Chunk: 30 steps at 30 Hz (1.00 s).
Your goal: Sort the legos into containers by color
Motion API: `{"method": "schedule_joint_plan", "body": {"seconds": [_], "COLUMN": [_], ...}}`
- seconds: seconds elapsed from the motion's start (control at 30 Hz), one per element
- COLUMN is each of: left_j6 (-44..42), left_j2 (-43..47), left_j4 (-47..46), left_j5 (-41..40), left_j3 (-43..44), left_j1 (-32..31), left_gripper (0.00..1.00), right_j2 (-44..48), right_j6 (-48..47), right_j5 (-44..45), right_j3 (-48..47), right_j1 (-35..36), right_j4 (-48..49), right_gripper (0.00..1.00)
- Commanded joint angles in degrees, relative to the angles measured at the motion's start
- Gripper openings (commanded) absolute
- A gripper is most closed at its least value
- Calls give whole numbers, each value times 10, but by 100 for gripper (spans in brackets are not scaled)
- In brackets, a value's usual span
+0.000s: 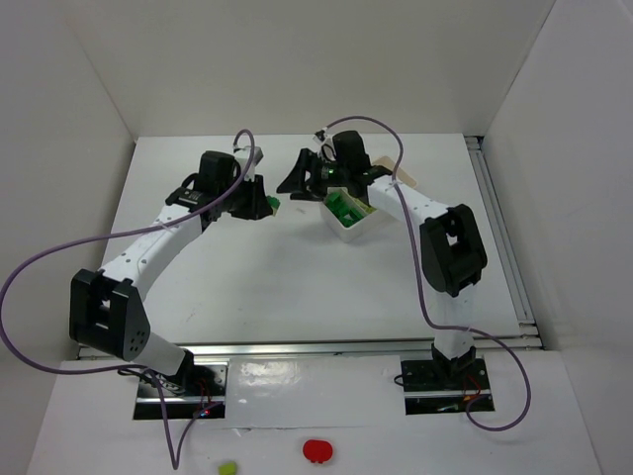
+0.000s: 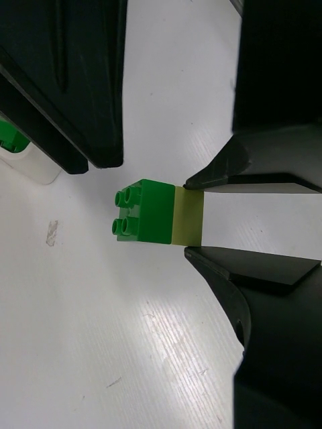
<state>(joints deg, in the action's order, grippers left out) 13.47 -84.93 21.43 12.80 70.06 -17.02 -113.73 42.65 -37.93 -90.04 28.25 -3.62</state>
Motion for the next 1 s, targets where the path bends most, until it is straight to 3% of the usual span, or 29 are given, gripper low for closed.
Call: {"method": "schedule_joint_plan", "body": {"seconds": [0.0, 0.23, 0.47, 0.5, 0.7, 0.97], "left_j6": [-9, -9, -14, -14, -14, -14], "left_j2": [17, 28, 28, 28, 28, 34], "left_j4": [-16, -16, -16, -16, -16, -16], "left_j5": [14, 14, 8, 8, 3, -2], "left_j3": [-1, -1, 4, 4, -2, -18], "left_j1": [3, 3, 3, 3, 3, 8], "left_gripper": [0, 0, 0, 0, 0, 0], "right_j2": [-10, -40, -51, -51, -46, 55], "right_j6": [-5, -13, -13, -13, -6, -12], "right_j5": [-26, -43, -57, -57, -50, 126], "right_j3": [-37, -62, -67, -67, -54, 33], "right_j1": [15, 33, 33, 33, 33, 16], "right_j4": [13, 1, 1, 1, 20, 10], "right_gripper": [69, 72, 58, 56, 14, 9]}}
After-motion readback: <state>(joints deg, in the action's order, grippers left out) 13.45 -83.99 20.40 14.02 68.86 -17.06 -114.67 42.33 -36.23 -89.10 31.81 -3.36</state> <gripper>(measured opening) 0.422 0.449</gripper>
